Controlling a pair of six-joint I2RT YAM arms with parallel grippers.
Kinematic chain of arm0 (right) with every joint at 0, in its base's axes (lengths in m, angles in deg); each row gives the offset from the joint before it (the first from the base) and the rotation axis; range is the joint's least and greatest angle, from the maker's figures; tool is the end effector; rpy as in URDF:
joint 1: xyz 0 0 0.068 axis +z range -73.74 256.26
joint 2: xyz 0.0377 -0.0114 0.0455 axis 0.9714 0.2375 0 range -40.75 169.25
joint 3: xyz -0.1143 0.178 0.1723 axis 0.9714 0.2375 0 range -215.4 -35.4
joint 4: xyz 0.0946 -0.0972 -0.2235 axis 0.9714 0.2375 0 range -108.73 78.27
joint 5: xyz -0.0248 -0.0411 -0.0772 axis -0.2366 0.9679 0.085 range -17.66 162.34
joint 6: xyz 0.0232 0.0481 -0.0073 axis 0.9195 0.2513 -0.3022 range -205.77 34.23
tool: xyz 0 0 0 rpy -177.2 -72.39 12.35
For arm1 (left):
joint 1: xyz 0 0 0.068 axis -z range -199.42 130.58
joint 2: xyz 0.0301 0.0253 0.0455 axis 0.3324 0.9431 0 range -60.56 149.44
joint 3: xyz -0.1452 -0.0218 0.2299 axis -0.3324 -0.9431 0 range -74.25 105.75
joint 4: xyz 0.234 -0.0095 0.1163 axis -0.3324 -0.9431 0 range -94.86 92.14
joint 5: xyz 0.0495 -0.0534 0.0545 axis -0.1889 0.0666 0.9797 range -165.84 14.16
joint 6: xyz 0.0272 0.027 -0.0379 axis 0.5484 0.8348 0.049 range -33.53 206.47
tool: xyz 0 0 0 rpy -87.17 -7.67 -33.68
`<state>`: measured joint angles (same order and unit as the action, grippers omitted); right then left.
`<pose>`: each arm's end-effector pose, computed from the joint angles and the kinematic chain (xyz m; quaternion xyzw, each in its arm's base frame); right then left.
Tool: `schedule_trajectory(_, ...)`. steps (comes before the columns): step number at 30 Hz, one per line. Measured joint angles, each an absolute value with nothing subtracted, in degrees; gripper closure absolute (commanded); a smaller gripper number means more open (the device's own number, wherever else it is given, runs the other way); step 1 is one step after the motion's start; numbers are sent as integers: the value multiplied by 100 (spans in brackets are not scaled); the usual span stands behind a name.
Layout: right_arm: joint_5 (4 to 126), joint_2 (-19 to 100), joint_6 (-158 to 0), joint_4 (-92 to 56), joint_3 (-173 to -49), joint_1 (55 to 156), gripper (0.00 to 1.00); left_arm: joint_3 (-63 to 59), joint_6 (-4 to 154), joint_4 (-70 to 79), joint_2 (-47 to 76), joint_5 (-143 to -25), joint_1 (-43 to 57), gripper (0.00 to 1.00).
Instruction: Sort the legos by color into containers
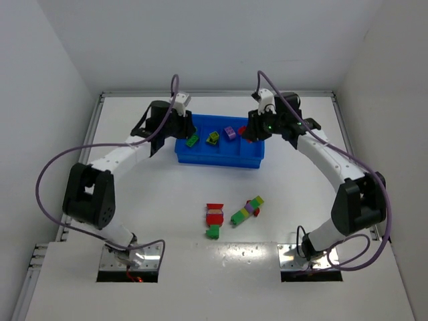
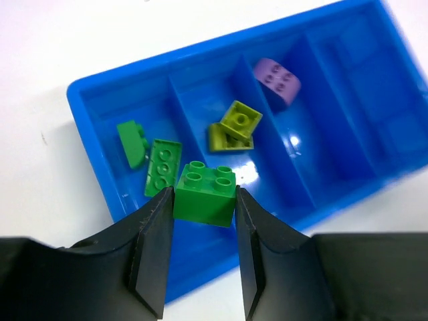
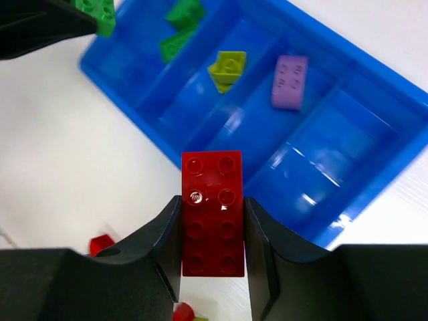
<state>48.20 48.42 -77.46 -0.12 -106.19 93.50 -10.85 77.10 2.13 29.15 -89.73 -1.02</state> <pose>0.3324 0.1186 0.2931 -0.1611 0.8652 0.2790 0.3842 0.3410 -0.1225 0.2745 0.1300 0.8356 -0.2254 0.4838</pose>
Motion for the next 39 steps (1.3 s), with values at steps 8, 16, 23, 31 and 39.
schedule_trajectory(8,5441,4938,-7921,205,-10660,9278,91,-316,7789,-41,4187,-8088,112,58)
schedule_trajectory(16,5465,5561,-7958,279,-10866,9170,91,169,7848,-270,4836,-7596,169,46)
schedule_trajectory(23,5655,6107,-7982,297,-11191,9164,91,434,7872,-246,4943,-7482,188,40)
schedule_trajectory(31,6173,6656,-8060,316,-11663,9133,89,211,7815,-310,4128,-7666,193,39)
schedule_trajectory(39,6492,7345,-8085,351,-12227,9122,63,-552,7719,-36,1820,-7762,191,1)
